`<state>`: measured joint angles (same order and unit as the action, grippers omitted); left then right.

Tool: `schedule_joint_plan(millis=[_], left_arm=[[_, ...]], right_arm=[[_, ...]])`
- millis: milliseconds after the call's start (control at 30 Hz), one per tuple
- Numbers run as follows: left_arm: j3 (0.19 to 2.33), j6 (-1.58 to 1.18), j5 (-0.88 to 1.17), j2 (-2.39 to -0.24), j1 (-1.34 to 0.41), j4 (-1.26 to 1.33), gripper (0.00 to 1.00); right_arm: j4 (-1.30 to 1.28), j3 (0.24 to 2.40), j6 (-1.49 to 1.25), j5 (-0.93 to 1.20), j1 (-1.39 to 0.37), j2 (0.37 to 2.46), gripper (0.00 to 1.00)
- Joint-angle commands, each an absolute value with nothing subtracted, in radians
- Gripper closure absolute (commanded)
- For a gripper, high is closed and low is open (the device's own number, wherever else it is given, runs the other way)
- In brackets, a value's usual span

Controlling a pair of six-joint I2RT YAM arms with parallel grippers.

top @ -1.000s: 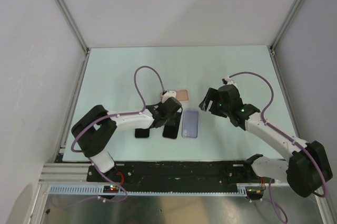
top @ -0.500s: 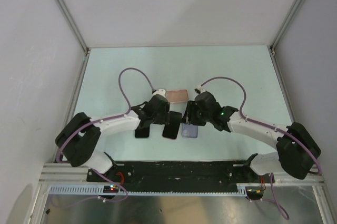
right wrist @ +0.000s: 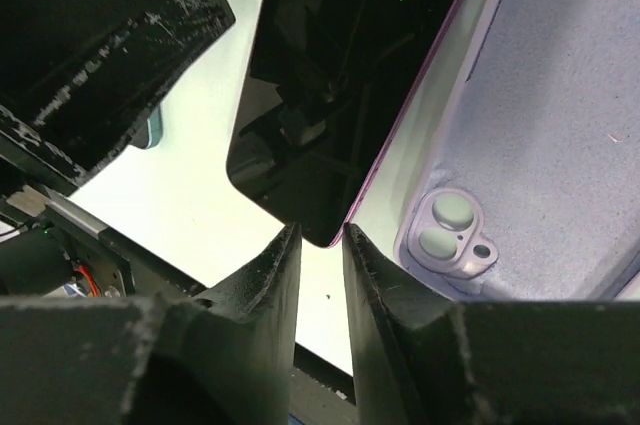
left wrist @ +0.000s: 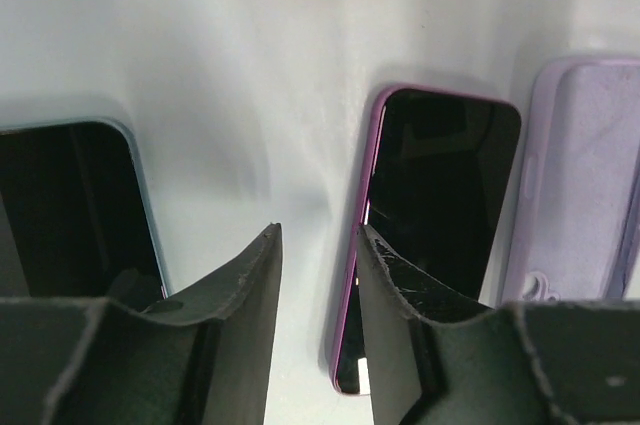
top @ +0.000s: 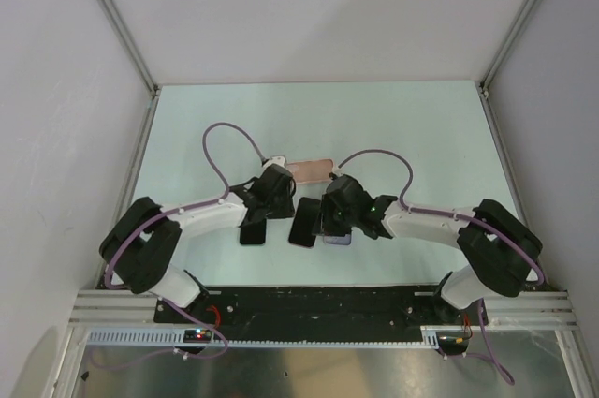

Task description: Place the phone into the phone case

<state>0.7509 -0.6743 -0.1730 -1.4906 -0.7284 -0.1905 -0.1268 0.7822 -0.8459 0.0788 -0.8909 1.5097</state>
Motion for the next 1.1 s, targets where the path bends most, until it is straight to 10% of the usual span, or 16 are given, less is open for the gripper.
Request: schedule_joint_plan(millis=[0,1067], left_arm=[[0.818,-0.701,-0.152,-1.551,-0.701,-0.195,0.61],[1.087,-0.550,0.149,-1.842,-0.763,-0.223,0.72]], right_arm=[[-0.083,0.816,-0.866,0.076,-0.891,1.552,0.74],[-0.270,0.693,-0.767,-0.088,-0.632,1.317,0.80]])
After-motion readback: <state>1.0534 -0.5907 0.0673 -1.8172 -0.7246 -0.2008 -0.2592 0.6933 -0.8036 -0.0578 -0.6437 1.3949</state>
